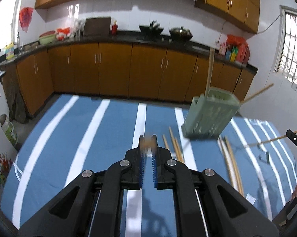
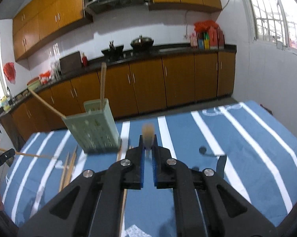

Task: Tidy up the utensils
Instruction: 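Lift both held chopsticks upright and carry them over the green holder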

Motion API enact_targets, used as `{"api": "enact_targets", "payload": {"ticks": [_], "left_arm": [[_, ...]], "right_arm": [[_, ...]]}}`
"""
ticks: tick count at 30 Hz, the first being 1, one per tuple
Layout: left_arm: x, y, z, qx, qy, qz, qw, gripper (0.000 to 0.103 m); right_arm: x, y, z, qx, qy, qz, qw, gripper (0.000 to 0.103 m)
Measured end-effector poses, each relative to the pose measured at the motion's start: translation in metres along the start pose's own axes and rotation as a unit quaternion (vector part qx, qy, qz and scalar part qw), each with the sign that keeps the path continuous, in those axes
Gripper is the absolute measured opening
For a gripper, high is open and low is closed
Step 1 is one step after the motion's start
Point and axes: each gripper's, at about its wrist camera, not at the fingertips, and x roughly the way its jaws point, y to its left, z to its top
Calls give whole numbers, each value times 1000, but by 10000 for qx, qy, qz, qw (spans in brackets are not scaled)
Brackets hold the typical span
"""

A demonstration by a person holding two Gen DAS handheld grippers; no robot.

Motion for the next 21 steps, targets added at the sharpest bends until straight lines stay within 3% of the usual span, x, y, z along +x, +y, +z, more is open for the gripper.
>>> {"api": "enact_targets", "payload": {"ticks": [11, 21], "left_arm": [[-10, -9, 21, 54, -261, -67, 9996, 7], [-50, -51, 65, 203, -912, -854, 9920, 7]], "right_arm": [[-12, 3, 24, -37, -227, 208, 9995, 8], [-46, 32, 85, 118, -812, 1313, 9879, 8]]}}
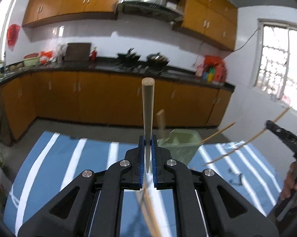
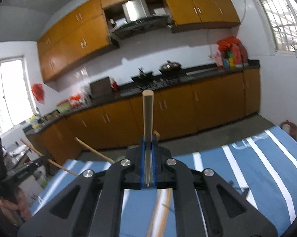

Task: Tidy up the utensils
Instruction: 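Lift both held chopsticks upright and carry them over the green holder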

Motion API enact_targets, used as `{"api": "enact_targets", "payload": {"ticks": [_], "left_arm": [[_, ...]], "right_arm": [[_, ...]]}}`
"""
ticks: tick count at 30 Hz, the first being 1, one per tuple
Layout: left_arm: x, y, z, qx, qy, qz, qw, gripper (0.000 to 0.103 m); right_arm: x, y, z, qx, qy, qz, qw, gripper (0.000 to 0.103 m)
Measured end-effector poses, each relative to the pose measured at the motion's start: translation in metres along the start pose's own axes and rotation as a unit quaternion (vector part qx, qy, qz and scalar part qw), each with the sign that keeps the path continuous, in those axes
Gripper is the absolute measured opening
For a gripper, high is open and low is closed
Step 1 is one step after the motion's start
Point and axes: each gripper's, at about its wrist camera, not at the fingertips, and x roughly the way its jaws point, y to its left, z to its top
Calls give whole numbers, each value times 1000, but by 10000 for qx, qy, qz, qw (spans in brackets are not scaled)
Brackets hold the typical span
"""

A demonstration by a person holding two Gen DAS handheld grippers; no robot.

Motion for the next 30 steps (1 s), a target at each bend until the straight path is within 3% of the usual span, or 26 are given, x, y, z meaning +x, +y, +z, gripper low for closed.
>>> {"api": "enact_targets", "payload": {"ticks": [6, 11, 18, 26, 29, 30], "left_arm": [[10, -28, 29, -17, -372, -248, 9990, 7], [34, -38, 39, -2, -474, -126, 9988, 7], [72, -36, 32, -71, -157, -97, 9998, 7], [94, -38, 19, -67, 156, -87, 9998, 7], [98, -35, 16, -172, 295, -100, 9994, 7], [97, -34, 16, -212, 292, -109, 9993, 8]], "right_arm": [[14, 21, 23, -190, -443, 2, 9988, 8], [44, 21, 26, -251, -461, -153, 9985, 8], [89, 13, 10, -226, 72, -269, 9994, 8], [108, 17, -4, -300, 335, -291, 9986, 8], [110, 18, -6, -306, 430, -275, 9982, 12], [108, 19, -6, -321, 396, -283, 9983, 20]]}}
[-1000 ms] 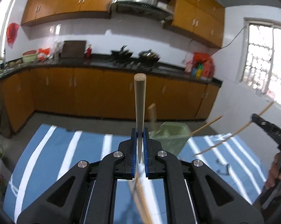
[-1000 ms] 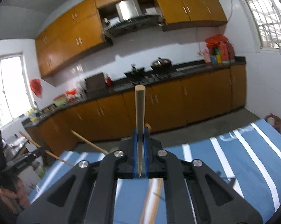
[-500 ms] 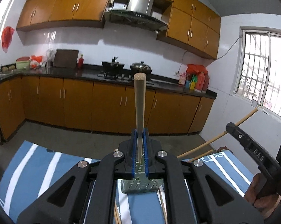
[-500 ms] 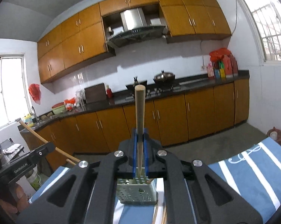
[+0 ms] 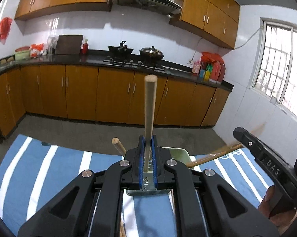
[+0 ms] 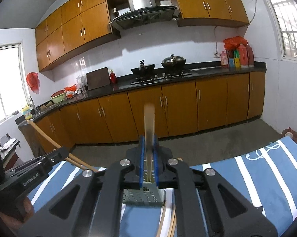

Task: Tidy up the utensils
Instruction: 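Lift both held chopsticks upright and carry them over the green holder, then open both tools to drop the chopsticks into the green holder, then lower both open tools back toward the remaining chopsticks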

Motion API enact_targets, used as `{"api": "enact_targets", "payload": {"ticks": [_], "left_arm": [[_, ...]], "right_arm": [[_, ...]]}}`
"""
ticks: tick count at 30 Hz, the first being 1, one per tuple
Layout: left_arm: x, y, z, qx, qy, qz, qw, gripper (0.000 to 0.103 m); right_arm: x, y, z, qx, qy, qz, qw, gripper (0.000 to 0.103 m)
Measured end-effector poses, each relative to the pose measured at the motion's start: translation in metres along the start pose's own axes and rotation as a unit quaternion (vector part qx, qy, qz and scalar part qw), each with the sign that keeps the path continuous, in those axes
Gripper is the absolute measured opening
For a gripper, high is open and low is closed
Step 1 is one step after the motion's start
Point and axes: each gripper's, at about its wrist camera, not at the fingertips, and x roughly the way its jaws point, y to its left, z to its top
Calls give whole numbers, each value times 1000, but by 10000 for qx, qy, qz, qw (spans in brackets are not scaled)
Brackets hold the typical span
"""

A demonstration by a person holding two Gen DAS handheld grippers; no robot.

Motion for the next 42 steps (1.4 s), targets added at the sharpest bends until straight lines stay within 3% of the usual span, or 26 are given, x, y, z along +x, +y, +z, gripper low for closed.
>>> {"api": "enact_targets", "payload": {"ticks": [1, 3, 6, 11, 15, 19, 23, 25, 28, 30, 42], "left_arm": [[-2, 1, 0, -9, -26, 0, 10000, 8], [-5, 1, 1, 15, -96, 29, 9999, 11], [-12, 1, 3, 8, -219, 76, 9997, 26], [-39, 7, 3, -52, -446, 38, 9990, 26], [-61, 22, -13, -31, -451, 224, 9987, 50], [-70, 47, -53, 164, -132, 790, 9967, 72], [-53, 77, -105, 131, 629, 1208, 9906, 78], [-42, 95, -133, -124, 1101, 1348, 9847, 78], [-38, 108, -161, -453, 1458, 1373, 9787, 78], [-39, 112, -170, -553, 1574, 1382, 9763, 78], [-35, 102, -194, -491, 1879, 1275, 9726, 79]], "right_arm": [[-2, 0, 0, -1, -42, -5, 10000, 27], [-9, -1, 1, 12, -126, -2, 9999, 30], [-19, -3, 3, 50, -211, 23, 9998, 32], [-53, -12, -4, 95, -401, 23, 9991, 38], [-74, -29, -26, 107, -348, -180, 9992, 48], [-69, -59, -75, 196, 315, -597, 9975, 51], [-45, -80, -131, 481, 1264, -829, 9873, 51], [-34, -81, -157, 631, 1715, -771, 9801, 44], [-19, -74, -191, 777, 2258, -554, 9695, 23], [-12, -64, -205, 798, 2474, -430, 9647, 17], [5, -31, -220, 359, 2707, -334, 9614, 13]]}}
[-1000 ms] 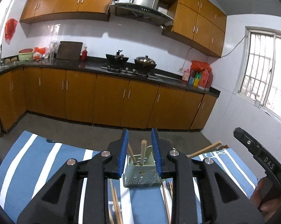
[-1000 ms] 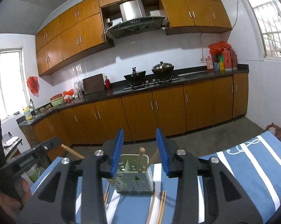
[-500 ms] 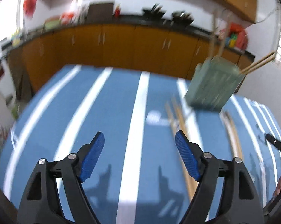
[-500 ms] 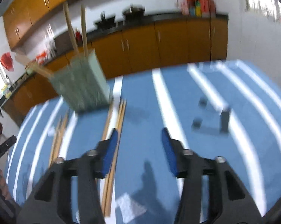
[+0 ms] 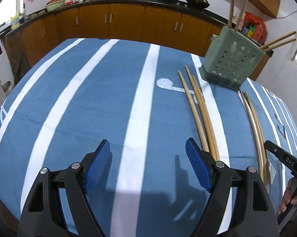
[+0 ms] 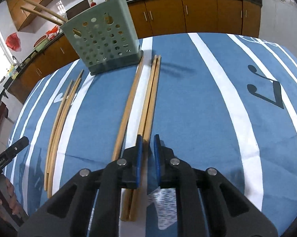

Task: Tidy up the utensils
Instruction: 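Lower both open tools back toward the remaining chopsticks, then grasp a chopstick with the right tool while the left tool grasps another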

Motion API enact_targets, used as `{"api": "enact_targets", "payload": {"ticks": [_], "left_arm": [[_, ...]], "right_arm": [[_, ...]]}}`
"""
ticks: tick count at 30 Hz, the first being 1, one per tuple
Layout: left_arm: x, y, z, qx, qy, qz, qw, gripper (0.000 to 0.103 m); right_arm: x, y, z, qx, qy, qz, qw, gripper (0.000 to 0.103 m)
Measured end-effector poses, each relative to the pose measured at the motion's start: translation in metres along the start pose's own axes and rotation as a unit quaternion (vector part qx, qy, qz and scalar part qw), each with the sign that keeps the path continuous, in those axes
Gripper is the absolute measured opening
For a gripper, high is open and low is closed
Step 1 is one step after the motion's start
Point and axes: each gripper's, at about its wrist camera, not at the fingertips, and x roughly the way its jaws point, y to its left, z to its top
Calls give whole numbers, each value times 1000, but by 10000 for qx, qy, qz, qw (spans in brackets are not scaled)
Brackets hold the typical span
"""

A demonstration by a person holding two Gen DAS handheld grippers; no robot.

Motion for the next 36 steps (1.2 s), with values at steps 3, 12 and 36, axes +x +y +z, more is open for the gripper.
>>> {"api": "enact_targets", "payload": {"ticks": [3, 12, 36], "left_arm": [[3, -6, -1, 51, 42, -112, 9999, 78], [10, -24, -2, 231, 174, -382, 9989, 78], [32, -71, -3, 796, 335, -91, 9962, 15]], "right_arm": [[2, 1, 0, -59, 45, -3, 10000, 13], [-2, -26, 5, 293, -161, -705, 9970, 8], [-3, -29, 1, 94, -219, -880, 9958, 9]]}}
